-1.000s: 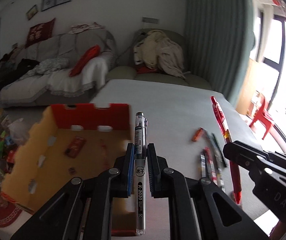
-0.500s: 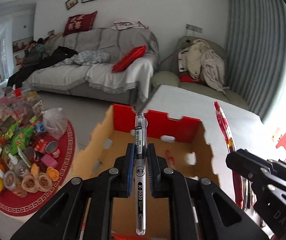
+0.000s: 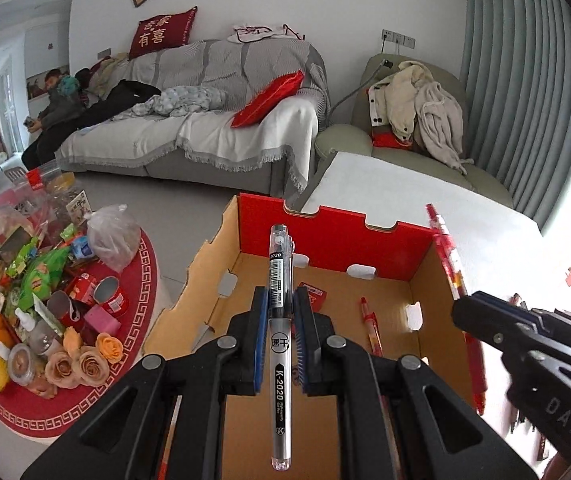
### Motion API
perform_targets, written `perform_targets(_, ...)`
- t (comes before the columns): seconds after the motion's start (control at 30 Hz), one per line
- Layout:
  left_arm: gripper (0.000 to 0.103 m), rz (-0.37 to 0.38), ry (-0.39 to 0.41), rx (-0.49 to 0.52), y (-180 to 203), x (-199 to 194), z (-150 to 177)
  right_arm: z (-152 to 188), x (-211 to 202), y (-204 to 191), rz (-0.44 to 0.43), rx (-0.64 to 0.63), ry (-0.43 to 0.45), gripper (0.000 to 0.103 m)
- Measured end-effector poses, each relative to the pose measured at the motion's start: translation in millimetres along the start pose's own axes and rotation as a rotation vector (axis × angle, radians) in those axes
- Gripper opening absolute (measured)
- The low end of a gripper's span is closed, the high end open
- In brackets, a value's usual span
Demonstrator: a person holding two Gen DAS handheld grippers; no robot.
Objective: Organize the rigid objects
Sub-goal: 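Carry the white pen in the left tool while the right tool carries the red pen to the box, then open the left tool over the cardboard box while the right tool releases the red pen inside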
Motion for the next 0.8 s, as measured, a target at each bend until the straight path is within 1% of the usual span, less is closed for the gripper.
perform_targets(0.2,0.013,0.003,-0.015,0.017,5,10,-3,1,15,4,-0.021,0.02,-0.03,0.011)
perform_targets(0.63,0.014,0.001,-0.054,0.042,11,25,1,7,37,15,-0.028,0.052,-0.079,0.011)
perform_targets(0.8,0.014,0.006,-0.092,0.056,15,33,4,9,43,19,-0.02,0.059,-0.099,0.011)
Point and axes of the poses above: each gripper's, at about its wrist camera, not at the fingertips, and x roughly the way its jaws point, y to its right, z to its underside, the point moved 4 cm from there along x, roughly the way its jaws point, and after that the axes turned 13 degrees about -z, right-handed, at the moved point
